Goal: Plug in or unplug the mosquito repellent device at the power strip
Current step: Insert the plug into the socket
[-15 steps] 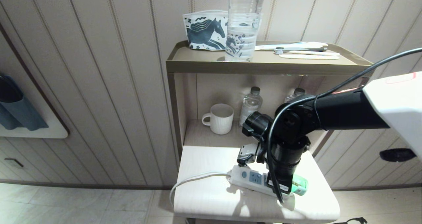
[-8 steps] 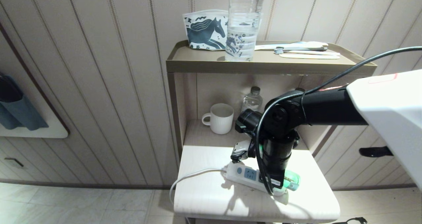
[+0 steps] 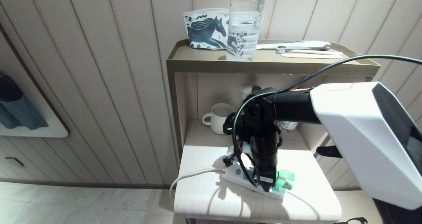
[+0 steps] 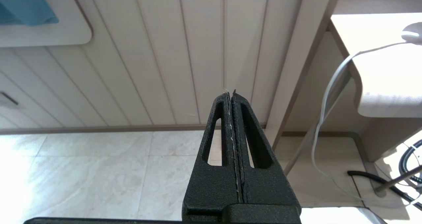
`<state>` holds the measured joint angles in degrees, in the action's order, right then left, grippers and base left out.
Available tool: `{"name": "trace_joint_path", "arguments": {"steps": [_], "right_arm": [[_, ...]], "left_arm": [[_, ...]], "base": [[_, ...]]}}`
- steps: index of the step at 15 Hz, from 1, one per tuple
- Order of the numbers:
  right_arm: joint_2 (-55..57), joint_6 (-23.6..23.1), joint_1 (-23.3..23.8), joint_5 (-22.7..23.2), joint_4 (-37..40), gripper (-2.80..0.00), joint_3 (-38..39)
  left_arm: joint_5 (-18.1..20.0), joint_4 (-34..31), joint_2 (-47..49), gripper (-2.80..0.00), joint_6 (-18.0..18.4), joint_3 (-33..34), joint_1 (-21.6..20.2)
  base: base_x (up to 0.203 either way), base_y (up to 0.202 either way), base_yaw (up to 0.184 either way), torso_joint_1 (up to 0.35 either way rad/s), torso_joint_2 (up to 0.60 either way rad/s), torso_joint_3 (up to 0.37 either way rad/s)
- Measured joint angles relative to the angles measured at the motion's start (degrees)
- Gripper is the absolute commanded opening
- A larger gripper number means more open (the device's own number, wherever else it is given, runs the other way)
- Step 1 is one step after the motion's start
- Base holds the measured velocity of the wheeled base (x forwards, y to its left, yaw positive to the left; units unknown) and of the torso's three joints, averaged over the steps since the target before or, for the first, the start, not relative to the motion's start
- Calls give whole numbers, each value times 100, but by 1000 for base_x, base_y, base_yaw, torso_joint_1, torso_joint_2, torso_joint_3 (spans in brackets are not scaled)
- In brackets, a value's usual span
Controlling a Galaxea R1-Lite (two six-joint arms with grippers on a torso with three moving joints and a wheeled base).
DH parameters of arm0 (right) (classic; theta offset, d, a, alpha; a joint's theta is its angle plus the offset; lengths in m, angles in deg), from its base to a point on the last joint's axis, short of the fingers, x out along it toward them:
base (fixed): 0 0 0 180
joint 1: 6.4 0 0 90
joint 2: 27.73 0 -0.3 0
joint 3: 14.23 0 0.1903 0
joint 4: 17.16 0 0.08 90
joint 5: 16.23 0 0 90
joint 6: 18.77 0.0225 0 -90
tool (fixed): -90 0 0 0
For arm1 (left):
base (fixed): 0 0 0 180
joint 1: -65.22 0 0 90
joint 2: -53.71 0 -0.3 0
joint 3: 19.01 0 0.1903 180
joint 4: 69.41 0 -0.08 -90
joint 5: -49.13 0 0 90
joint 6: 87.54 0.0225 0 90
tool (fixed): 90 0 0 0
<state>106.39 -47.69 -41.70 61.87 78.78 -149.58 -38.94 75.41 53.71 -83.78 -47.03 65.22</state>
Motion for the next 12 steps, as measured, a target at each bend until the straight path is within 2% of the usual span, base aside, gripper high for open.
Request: {"name": "trace_joint_path", "arguments": {"steps": [4, 11, 12], "right_arm": [[210, -51, -129, -37, -100, -280, -56], [249, 177, -219, -13, -238, -280, -45], [227, 192, -221, -13, -237, 0, -45]], "left_arm": [[0, 1, 0, -280, -1, 0, 0], [0, 2, 0, -280, 0, 0, 0], [0, 0, 0, -280, 0, 0, 0]], "base": [[0, 0, 0, 0, 0, 0], [0, 0, 0, 0, 0, 0], [0, 0, 0, 0, 0, 0]]}}
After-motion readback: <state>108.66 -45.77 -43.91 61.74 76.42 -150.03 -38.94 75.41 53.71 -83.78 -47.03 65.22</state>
